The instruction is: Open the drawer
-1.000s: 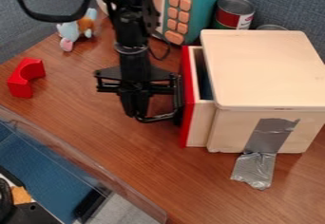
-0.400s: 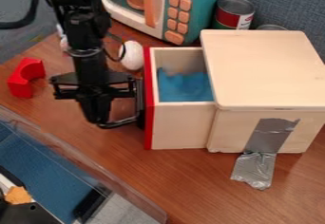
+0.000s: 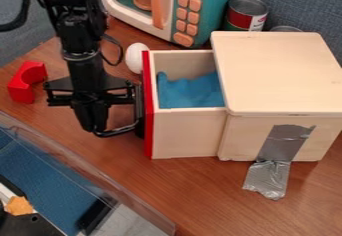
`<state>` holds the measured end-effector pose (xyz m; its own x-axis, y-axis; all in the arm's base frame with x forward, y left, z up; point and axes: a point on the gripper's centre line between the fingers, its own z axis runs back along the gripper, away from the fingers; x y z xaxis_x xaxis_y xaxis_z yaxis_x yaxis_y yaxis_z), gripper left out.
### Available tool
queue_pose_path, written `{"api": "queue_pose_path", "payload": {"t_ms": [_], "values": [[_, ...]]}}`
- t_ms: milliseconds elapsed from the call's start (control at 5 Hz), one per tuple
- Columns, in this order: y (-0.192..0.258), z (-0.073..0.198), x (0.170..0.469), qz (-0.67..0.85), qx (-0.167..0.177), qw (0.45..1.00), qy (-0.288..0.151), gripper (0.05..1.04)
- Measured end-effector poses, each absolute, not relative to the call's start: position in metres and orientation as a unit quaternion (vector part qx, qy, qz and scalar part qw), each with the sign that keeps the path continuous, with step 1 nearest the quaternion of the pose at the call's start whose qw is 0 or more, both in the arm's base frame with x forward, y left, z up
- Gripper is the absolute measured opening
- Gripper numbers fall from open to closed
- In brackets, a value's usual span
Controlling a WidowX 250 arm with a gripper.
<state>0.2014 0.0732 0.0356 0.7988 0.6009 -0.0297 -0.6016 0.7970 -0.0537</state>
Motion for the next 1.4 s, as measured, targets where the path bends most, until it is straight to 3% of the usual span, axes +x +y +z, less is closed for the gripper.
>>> {"api": "queue_pose_path", "payload": {"t_ms": [800,1000,1200,1400], "values": [[0.079,0.036,0.195,0.306,-0.042,0.951,0.006,0.115],[0.08,0.037,0.193,0.303,-0.042,0.952,0.009,0.155],[0.081,0.037,0.185,0.272,-0.031,0.961,0.032,0.38],[0.082,0.055,0.186,0.203,-0.012,0.979,0.007,0.693]]}}
